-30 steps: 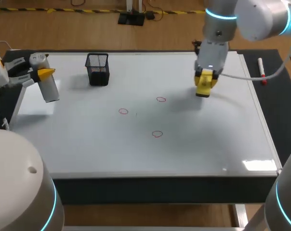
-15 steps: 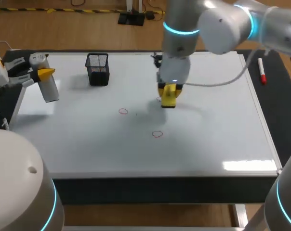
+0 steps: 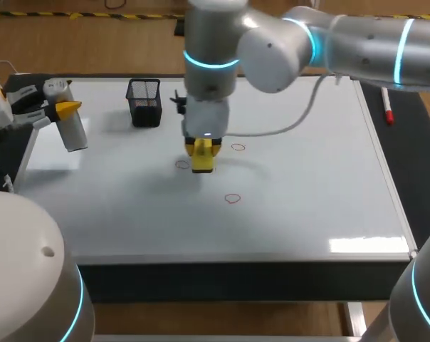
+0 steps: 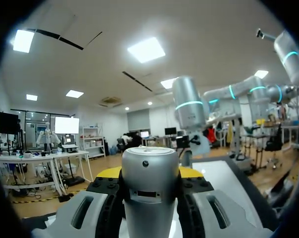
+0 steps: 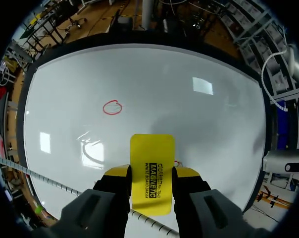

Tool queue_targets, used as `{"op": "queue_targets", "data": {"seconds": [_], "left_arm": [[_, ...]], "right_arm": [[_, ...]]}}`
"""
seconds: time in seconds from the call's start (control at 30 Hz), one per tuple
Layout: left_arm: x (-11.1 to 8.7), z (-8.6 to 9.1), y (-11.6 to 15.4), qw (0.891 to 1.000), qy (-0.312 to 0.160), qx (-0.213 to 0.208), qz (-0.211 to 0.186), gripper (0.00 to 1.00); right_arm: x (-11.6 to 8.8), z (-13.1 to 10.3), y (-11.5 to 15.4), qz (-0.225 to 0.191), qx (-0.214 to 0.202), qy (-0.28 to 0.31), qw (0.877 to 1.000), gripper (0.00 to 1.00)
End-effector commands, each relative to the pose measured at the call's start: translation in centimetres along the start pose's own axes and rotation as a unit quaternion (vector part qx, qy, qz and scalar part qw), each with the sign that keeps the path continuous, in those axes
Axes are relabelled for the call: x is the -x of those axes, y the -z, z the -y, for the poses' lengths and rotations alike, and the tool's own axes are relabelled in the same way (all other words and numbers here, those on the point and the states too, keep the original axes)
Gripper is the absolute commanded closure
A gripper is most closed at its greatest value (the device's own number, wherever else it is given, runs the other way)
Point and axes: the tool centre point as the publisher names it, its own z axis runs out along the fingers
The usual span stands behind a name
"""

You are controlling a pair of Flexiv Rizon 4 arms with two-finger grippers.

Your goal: Pick up the inspection probe, press it on each red-marked spot on the whiteboard one by one, put down the probe, pick up the eraser, and wipe off all the red marks.

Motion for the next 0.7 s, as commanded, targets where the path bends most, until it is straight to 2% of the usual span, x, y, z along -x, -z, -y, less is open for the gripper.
{"op": "queue_targets", "data": {"seconds": [0.03, 0.27, 0.43, 0.5, 0.7], "left_arm": [[0.0, 0.1, 0.0, 1.000, 0.000, 0.000, 0.000, 1.00], [0.0, 0.1, 0.0, 1.000, 0.000, 0.000, 0.000, 1.00], [0.0, 0.1, 0.0, 1.000, 0.000, 0.000, 0.000, 1.00], [0.0, 0.1, 0.0, 1.000, 0.000, 0.000, 0.000, 1.00], [0.0, 0.1, 0.0, 1.000, 0.000, 0.000, 0.000, 1.00]], "right_arm": [[3.1, 0.4, -0.9, -0.059, 0.002, 0.001, 0.998, 1.00], [5.5, 1.0, -1.7, -0.063, 0.004, 0.003, 0.998, 1.00], [7.0, 1.5, -2.5, -0.050, 0.006, -0.001, 0.999, 1.00], [7.4, 1.5, -2.7, -0.038, 0.005, 0.012, 0.999, 1.00], [7.9, 1.7, -3.5, -0.041, 0.003, 0.012, 0.999, 1.00]]}}
